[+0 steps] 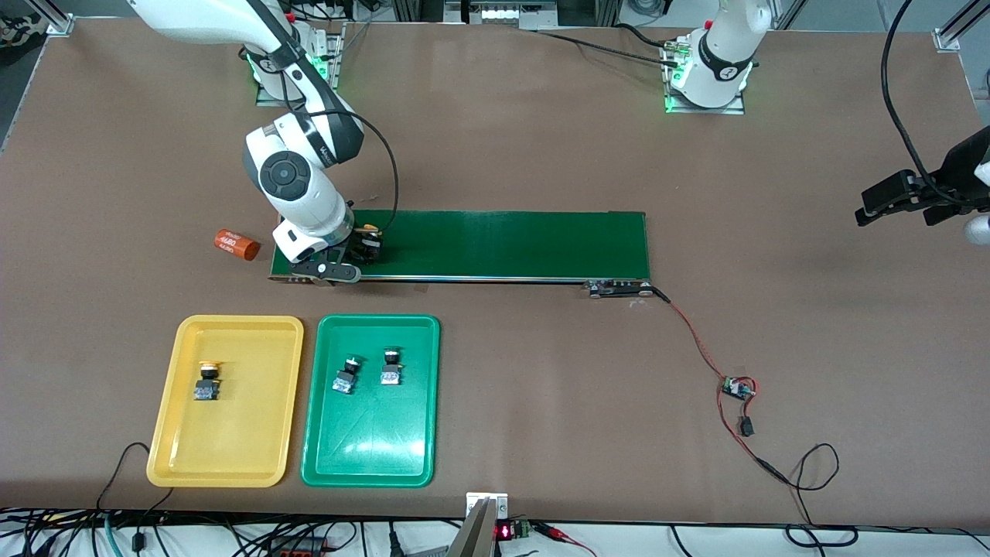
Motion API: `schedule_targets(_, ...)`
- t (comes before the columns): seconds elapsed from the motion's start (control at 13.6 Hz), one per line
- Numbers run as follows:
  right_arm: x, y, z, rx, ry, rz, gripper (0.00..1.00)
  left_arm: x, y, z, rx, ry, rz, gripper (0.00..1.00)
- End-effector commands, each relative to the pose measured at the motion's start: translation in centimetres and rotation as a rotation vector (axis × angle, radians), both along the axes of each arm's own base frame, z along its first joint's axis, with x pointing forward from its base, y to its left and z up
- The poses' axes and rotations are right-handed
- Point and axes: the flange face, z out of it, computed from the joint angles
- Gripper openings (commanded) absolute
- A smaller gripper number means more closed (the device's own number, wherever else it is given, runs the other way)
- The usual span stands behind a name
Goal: Sort buttons by color to trays
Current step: 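Carry the button over the yellow tray with the right gripper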
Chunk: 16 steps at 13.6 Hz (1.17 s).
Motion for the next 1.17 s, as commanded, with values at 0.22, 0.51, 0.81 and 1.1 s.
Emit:
schedule_targets(0.22, 4.1, -1.9, 6.8, -0.046, -0.017, 0.016, 0.32, -0.2, 0.1, 0.1, 0.019, 0.003, -0.011, 1.0)
schedule_targets(0.51, 9.2, -6.0, 12.7, -0.061, -0.062, 0.058, 0.32, -0.2, 0.0, 0.1, 0.019, 0.002, -0.02, 1.0)
schedule_targets(0.81, 11.9, -10.5, 11.9, -0.066, -0.07, 0.094, 0.32, -0.2, -1.1, 0.1, 0.051, 0.004, -0.05, 1.0)
schedule_targets(1.1, 15.6, -15.1, 8.1, -0.07, -0.099, 0.14, 0.32, -0.3, -1.1, 0.2, 0.062, 0.004, -0.053, 1.0)
